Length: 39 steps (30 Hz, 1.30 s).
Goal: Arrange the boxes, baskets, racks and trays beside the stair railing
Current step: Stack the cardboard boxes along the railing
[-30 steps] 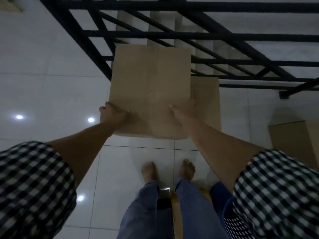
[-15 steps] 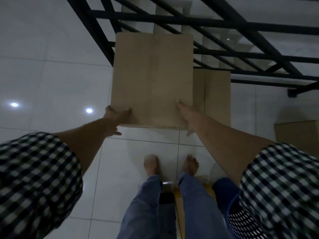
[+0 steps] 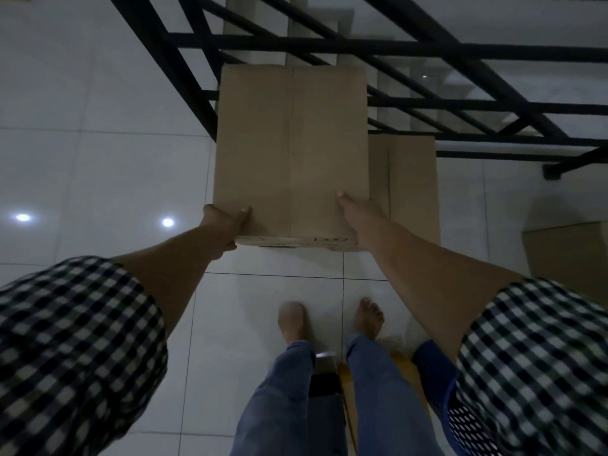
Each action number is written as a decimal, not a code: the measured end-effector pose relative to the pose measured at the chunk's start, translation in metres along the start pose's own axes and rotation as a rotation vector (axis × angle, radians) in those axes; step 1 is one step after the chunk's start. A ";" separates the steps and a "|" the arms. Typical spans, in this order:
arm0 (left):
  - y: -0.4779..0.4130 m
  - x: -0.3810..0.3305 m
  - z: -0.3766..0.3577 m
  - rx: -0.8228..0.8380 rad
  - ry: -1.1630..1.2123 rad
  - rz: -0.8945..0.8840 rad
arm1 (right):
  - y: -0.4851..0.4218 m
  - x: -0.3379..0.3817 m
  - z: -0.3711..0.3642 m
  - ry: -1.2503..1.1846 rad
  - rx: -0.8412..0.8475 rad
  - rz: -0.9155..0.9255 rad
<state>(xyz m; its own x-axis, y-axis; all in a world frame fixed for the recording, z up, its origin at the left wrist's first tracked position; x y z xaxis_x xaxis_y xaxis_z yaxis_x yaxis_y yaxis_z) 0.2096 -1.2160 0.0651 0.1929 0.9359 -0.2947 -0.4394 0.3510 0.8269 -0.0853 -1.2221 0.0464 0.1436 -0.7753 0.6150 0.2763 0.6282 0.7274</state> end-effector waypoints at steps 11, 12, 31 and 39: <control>0.008 -0.001 0.000 0.004 -0.062 0.021 | 0.008 0.000 0.007 0.239 0.044 0.024; 0.008 -0.001 0.001 0.002 -0.078 0.019 | 0.005 -0.003 0.006 0.234 0.043 0.019; 0.134 -0.084 -0.054 -0.483 -0.862 -0.588 | 0.063 0.004 0.130 0.335 -0.210 0.104; 0.245 -0.112 -0.241 -0.208 -1.212 -1.033 | 0.094 -0.045 0.257 0.322 -0.448 0.058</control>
<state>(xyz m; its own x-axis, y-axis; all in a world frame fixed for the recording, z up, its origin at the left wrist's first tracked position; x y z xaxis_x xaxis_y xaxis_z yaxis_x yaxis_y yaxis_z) -0.1305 -1.2277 0.1851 0.9719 -0.2319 -0.0403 0.2272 0.8797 0.4178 -0.3105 -1.1116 0.1656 0.4343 -0.7652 0.4752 0.6267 0.6357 0.4508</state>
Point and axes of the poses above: each hand's wrist, its own y-axis away from the middle knuckle, its own z-axis out of the back of the hand, x = y × z, the point moved 6 cm from there along -y, towards the middle knuckle, and after that the axes turned 9 degrees about z, right-handed, at the moved point
